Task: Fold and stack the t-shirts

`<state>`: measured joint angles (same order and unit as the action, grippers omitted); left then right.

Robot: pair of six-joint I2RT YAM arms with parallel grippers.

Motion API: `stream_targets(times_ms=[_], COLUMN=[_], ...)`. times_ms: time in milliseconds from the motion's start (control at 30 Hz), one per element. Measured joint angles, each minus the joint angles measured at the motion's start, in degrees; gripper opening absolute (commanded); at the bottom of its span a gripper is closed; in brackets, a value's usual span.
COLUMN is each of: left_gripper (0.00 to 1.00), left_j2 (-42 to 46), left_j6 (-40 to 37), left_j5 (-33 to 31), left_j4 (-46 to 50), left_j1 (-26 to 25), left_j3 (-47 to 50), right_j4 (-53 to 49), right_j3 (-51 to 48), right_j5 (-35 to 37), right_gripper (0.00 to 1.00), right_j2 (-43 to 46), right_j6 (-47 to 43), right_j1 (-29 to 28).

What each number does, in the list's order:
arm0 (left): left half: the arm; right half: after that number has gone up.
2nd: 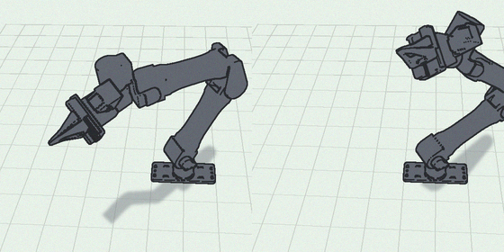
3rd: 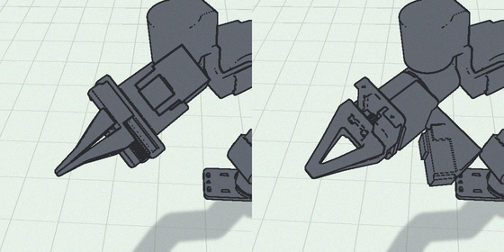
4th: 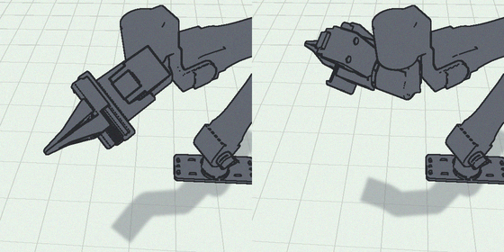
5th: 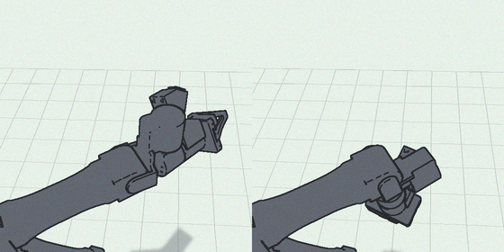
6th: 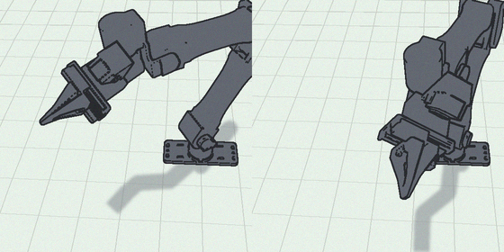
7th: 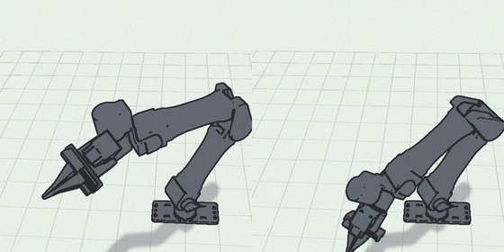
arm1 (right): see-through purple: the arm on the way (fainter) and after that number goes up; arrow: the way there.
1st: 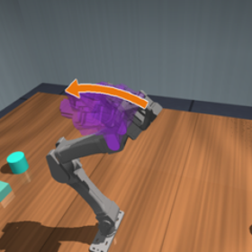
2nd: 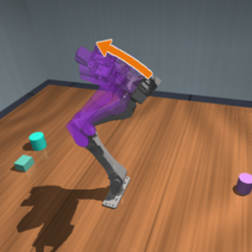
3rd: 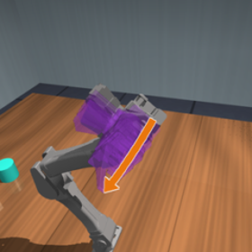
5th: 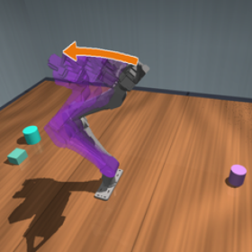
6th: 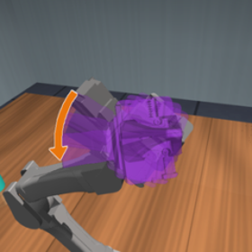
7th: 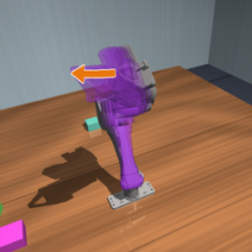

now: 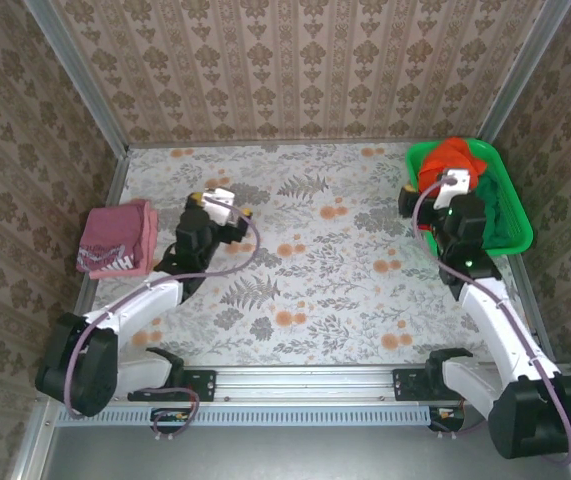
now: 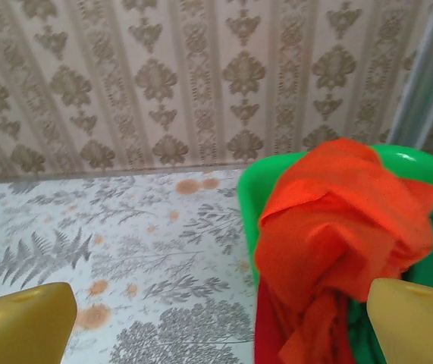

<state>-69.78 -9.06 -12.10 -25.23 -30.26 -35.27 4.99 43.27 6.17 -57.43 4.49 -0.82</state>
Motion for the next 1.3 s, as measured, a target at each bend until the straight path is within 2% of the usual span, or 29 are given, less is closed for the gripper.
stream_targets(times_ms=[100,233,333,433,500,567,667,700,867,1100,1300], left_gripper=[1.00,1.00,1.00,1.00,1.00,1.00,1.00,1.00,1.00,1.00,1.00], left_j2=[-0.96,-4.04,-6.36,-8.46,-9.62,-10.47,-11.32,-11.43,-11.45,-11.45,-11.47], left_j6=[0.07,-0.02,-0.02,0.02,0.09,0.35,0.46,0.46,0.72,3.50,5.53], left_j5=[1.42,4.92,8.37,11.65,13.49,14.78,16.52,16.92,17.25,17.75,18.69], left_j4=[1.36,2.62,2.80,3.02,2.99,2.99,2.99,2.99,2.91,1.57,-0.07], left_j1=[-6.58,-13.57,-17.57,-19.74,-20.52,-21.09,-21.42,-21.42,-21.42,-19.56,-17.18], left_j3=[-2.75,-5.99,-6.64,-6.75,-6.82,-6.88,-7.08,-7.17,-7.19,-7.19,-7.21], right_j4=[-7.37,-17.53,-22.56,-26.51,-28.52,-29.53,-30.25,-30.67,-30.84,-27.56,-25.68], right_j3=[9.07,20.59,25.83,28.92,31.34,33.99,36.98,37.66,38.29,38.64,46.47], right_j5=[0.70,0.92,0.98,1.01,1.03,1.03,0.68,0.61,-0.63,-2.89,-7.28], right_gripper=[1.00,1.00,0.99,0.92,0.81,0.60,0.11,0.00,0.00,0.00,0.00], right_j2=[-5.60,-17.77,-26.40,-32.83,-36.52,-39.91,-43.19,-43.69,-41.94,-29.38,-23.96], right_j6=[0.72,3.10,5.35,7.26,8.00,8.85,9.94,10.27,11.13,11.21,11.13], right_j1=[2.64,6.32,8.63,9.97,10.49,10.88,11.19,11.30,11.28,10.45,10.29])
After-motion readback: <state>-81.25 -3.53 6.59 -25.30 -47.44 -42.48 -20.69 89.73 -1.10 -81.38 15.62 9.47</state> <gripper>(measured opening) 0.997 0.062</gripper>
